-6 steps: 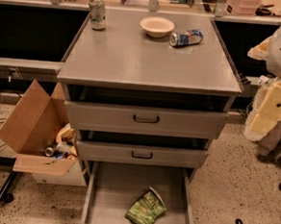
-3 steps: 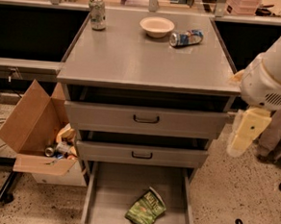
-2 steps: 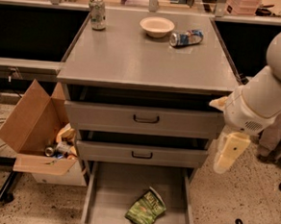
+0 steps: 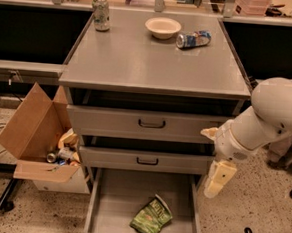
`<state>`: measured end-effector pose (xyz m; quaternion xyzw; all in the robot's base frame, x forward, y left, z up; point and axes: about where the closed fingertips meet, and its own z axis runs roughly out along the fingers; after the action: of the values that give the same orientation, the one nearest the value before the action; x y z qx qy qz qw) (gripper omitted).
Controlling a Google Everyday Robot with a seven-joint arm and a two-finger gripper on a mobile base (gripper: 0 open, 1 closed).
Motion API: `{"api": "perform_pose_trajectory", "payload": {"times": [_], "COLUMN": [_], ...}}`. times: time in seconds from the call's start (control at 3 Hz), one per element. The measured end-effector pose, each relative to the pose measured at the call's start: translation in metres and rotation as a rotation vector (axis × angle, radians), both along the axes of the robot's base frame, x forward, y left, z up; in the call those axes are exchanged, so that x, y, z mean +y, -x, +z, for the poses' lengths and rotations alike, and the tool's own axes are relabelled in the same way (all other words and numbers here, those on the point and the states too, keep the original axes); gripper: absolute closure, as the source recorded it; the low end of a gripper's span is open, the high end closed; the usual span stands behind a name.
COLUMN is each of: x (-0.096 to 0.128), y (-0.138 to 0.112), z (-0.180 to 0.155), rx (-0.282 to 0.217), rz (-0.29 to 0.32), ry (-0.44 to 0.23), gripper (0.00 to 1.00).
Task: Pick green jalapeno chip bag from bottom drawer and place on counter
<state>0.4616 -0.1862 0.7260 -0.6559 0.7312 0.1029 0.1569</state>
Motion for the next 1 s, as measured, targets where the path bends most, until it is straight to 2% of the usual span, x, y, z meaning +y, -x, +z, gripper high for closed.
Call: {"api": "perform_pose_trajectory", "payload": {"times": [0.33,0.67,1.0], "x": [0.000,0.000,0.003], "y": [0.000,-0.005,-0.015], "z": [0.000,-0.024,-0.098], "rx": [0.000,0.003,0.007], "rz": [0.000,-0.015,0.009], "ry": [0.000,-0.025,-0.043], "gripper": [0.00,0.00,0.00]}}
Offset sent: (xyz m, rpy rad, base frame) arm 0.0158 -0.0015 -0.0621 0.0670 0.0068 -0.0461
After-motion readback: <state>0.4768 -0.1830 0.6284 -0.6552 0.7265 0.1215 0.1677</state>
